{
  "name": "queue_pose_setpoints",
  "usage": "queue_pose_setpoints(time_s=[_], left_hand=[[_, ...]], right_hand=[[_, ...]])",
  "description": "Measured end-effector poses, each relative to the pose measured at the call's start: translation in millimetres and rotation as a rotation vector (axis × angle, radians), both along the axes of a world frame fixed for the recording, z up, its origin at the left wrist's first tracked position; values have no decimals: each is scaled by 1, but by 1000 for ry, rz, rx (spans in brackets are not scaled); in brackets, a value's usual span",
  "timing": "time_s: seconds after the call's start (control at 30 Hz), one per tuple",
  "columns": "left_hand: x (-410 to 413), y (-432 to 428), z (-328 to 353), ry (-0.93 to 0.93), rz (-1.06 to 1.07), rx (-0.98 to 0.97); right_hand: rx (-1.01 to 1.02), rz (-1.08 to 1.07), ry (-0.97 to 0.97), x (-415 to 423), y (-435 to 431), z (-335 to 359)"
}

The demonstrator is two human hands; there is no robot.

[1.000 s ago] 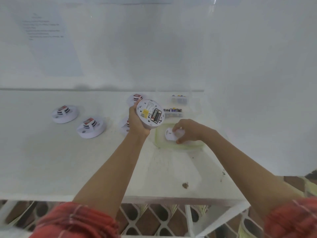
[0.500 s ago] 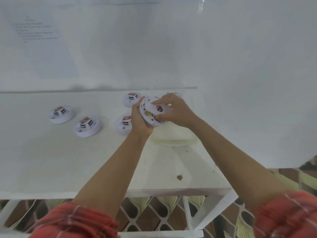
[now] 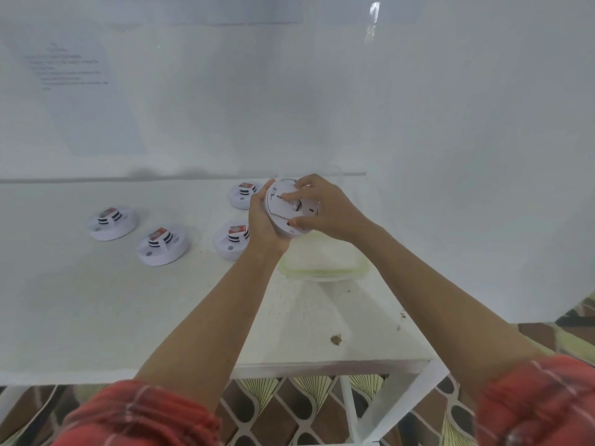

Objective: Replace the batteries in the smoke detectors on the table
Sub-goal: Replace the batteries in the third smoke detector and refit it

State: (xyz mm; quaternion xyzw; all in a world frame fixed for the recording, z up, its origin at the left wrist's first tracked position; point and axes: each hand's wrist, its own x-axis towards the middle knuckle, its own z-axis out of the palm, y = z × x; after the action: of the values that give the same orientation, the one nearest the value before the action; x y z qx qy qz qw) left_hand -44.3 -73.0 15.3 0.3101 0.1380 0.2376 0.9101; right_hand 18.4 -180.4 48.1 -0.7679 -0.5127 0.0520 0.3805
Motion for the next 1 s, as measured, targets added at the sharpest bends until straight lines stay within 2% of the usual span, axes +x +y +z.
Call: queue_pose_setpoints(time_s=[0.23,0.5,0.77,1.0], left_hand=[[-7,-1,3,-14,37,9],[-10,2,4,-24,9,23],[-7,-2,9,-14,55,-1],[-4,-5,13,-89,69,45]], right_hand=[[-66,6,-70,-5,4,-3],[55,-21,21,-9,1,0],[86,-71,26,-9,-4,1],[81,-91,-62,-7,3,-6]])
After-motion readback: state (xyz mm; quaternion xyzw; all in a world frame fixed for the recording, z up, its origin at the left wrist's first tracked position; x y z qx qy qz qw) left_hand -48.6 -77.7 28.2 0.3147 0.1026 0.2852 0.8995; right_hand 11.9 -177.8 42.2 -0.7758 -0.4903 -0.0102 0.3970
